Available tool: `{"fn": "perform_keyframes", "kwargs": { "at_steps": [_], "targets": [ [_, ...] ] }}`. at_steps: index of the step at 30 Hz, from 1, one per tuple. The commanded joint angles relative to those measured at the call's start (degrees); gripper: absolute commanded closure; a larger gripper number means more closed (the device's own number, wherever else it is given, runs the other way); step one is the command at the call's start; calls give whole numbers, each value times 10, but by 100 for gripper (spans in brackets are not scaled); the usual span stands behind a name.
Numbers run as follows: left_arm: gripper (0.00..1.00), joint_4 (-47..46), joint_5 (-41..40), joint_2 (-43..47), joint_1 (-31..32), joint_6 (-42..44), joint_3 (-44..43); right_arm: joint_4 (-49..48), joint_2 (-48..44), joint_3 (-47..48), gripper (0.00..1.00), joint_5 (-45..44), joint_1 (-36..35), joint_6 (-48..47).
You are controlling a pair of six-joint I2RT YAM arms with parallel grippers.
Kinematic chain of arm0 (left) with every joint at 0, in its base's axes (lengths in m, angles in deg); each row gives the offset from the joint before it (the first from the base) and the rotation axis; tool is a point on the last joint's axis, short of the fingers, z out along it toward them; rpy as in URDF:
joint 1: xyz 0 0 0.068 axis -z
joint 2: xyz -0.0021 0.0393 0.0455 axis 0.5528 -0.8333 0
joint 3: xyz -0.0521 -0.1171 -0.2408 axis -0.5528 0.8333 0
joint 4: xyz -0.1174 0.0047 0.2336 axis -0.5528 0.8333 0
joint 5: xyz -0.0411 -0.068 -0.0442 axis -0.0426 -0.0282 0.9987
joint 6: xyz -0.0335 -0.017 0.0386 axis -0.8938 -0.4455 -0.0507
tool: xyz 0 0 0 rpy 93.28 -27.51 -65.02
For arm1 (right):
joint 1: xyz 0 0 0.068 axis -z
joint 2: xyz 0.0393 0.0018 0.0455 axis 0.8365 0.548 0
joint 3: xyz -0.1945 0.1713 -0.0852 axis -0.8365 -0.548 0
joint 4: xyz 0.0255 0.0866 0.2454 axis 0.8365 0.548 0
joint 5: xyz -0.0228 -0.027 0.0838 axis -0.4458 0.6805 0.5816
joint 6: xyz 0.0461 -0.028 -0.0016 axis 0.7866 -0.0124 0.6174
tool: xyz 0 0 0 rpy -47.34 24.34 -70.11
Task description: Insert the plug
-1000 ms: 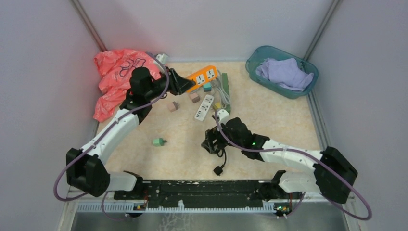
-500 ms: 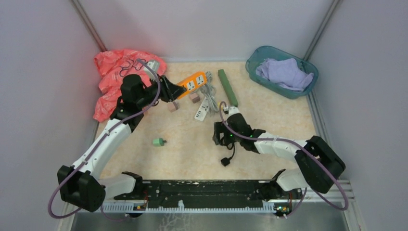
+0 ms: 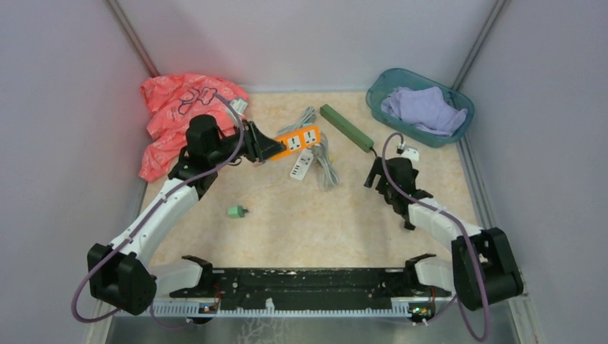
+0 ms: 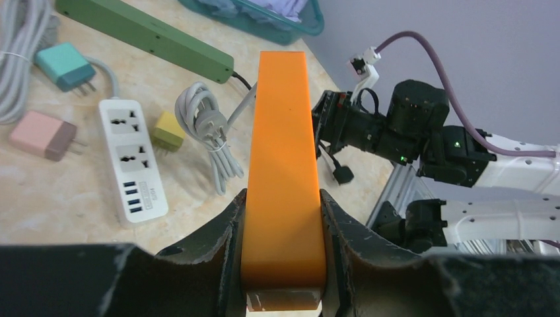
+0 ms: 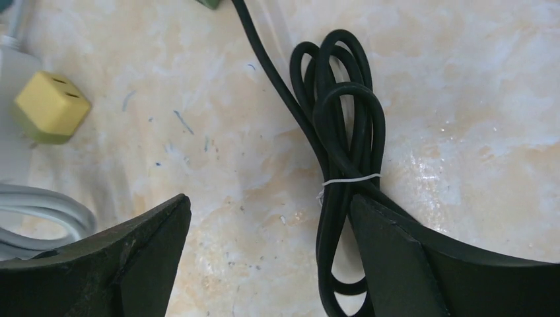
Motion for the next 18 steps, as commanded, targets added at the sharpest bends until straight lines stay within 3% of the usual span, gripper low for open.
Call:
{"fn": "perform_keyframes", "kwargs": {
  "at_steps": [1,9,18],
  "targets": [
    [100,-89,49,-6,29,-34,-9,-33,-95,-7,10,32,3,-34],
    [100,-174,58,-36,104,-89,-3,-2,-238,-10,9,96,3,-84],
    [100,-225,47,-54,127,-137,87,5,-296,-12,9,97,3,-90]
  ]
}}
